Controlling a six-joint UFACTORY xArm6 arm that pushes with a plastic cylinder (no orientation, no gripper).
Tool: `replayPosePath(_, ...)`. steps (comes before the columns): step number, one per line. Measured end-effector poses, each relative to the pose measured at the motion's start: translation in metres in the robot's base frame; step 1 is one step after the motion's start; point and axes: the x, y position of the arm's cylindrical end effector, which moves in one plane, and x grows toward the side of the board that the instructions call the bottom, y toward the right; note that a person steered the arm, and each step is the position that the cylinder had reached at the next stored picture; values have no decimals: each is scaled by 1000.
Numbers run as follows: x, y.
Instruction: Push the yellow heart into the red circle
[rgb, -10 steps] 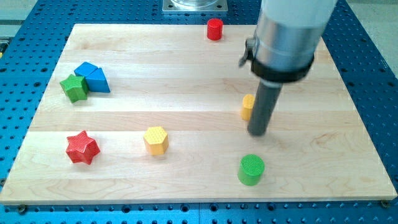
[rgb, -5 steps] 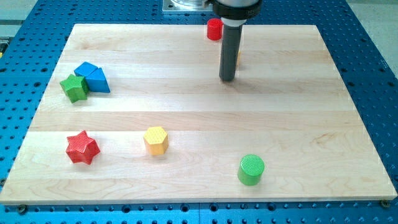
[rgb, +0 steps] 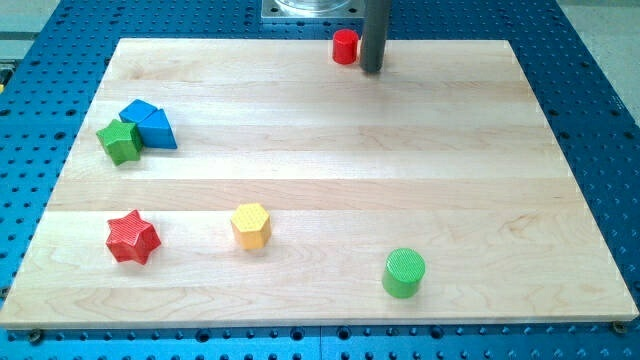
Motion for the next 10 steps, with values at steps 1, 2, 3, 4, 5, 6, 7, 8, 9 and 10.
replayPosePath(1,-9,44)
replayPosePath(2,-41,42)
replayPosePath(3,-49,16)
replayPosePath(4,-48,-51)
replayPosePath(5,-37,-56)
replayPosePath(6,-20,-33)
replayPosePath(7,-23,-33)
replayPosePath(8,-43,-18)
replayPosePath(9,-55,-73)
replayPosePath(10,-49,-111)
